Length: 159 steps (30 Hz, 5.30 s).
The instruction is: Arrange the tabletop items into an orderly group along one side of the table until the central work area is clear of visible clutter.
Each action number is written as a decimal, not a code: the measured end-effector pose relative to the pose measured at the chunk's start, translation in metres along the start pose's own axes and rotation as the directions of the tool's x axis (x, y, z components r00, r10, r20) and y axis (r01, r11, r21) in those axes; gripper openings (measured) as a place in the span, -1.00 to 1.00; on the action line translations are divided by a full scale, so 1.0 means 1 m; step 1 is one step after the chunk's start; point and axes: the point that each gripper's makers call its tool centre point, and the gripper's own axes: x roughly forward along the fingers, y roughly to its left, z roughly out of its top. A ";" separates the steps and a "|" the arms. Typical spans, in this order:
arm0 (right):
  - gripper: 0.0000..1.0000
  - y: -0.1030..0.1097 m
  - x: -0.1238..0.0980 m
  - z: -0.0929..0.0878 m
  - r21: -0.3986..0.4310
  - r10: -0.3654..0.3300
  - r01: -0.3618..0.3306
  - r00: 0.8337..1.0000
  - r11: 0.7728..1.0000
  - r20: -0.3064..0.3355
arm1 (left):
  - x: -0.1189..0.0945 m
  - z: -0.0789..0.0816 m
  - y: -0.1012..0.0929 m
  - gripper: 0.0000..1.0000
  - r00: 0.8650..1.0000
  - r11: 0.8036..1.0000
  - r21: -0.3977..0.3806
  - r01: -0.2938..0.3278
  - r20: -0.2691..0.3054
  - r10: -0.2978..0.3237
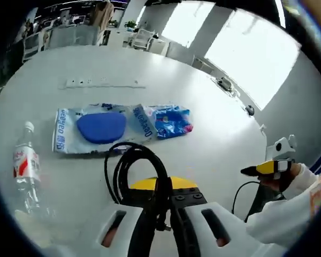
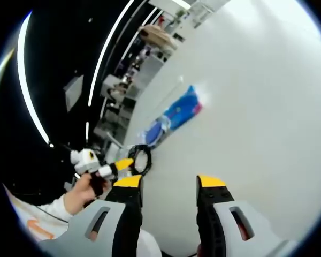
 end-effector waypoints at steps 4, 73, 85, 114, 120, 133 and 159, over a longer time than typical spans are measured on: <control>-0.13 0.002 0.003 -0.001 -0.109 -0.014 0.009 0.999 0.994 -0.041 | -0.012 0.022 -0.040 -0.96 0.985 0.985 -0.078 0.151 0.100 -0.143; -0.93 0.097 0.035 0.040 0.033 0.347 -0.346 0.937 0.938 -0.041 | -0.052 0.016 -0.091 0.29 0.945 0.966 -0.020 0.260 0.213 -0.250; -0.97 0.058 0.056 0.041 -0.062 0.196 -0.207 0.969 0.976 -0.148 | -0.079 -0.007 -0.044 0.54 0.970 0.987 -0.074 0.140 0.209 -0.121; -0.96 0.022 0.088 0.046 0.021 0.189 -0.189 0.962 0.982 -0.197 | -0.083 -0.023 -0.032 0.47 0.974 0.980 -0.164 0.112 0.214 -0.076; -0.95 0.002 0.086 0.051 -0.054 0.120 -0.132 0.976 0.990 -0.181 | -0.078 -0.026 -0.031 0.46 0.977 0.979 -0.168 0.114 0.199 -0.080; -0.93 -0.039 0.091 0.068 -0.244 -0.068 0.037 0.991 0.969 -0.117 | -0.070 -0.025 -0.031 0.44 0.977 0.977 -0.179 0.119 0.195 -0.083; -0.91 -0.084 0.096 0.065 -0.329 -0.246 0.191 0.960 0.925 -0.133 | -0.071 -0.039 -0.025 0.42 0.979 0.966 -0.232 0.111 0.191 -0.067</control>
